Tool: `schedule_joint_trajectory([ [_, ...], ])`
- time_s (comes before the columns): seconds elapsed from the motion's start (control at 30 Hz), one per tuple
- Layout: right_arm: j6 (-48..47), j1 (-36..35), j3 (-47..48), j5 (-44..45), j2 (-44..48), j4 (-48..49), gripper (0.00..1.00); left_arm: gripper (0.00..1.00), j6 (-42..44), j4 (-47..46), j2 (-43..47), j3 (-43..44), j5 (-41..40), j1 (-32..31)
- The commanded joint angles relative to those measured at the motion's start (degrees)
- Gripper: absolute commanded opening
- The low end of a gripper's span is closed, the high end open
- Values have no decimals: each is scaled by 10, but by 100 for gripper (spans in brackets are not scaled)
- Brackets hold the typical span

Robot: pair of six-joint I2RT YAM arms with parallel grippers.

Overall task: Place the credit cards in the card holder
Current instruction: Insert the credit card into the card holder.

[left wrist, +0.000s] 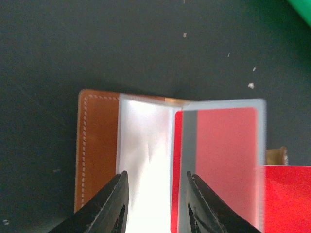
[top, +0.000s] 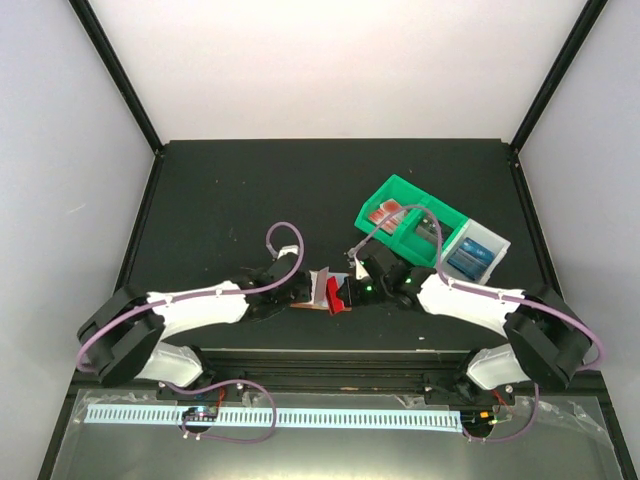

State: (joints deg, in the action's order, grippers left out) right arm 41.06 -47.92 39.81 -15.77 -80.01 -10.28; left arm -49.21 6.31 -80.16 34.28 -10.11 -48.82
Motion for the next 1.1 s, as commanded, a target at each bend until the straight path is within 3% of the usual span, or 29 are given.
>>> schedule_joint_trajectory([
  [0.0,-5,-6,30,-15,-13,30,1,35,9,60,61,21,-66,4],
  [0.27,-14,-10,80,-30,-71,32,1,47,22,89,147,-3,-81,12],
  [0.4,-10,-10,88,-14,-77,27,1,57,47,84,176,-22,-28,31],
  [0.57,10,-9,59,51,-20,24,1,66,66,56,190,-48,67,67],
  [0.73,57,-9,3,124,34,42,1,69,85,36,174,-61,159,104],
  [0.9,86,-7,-28,158,65,49,1,47,116,34,146,-55,237,127],
  [1.07,97,-6,-38,134,57,83,1,26,133,36,113,-44,244,134],
])
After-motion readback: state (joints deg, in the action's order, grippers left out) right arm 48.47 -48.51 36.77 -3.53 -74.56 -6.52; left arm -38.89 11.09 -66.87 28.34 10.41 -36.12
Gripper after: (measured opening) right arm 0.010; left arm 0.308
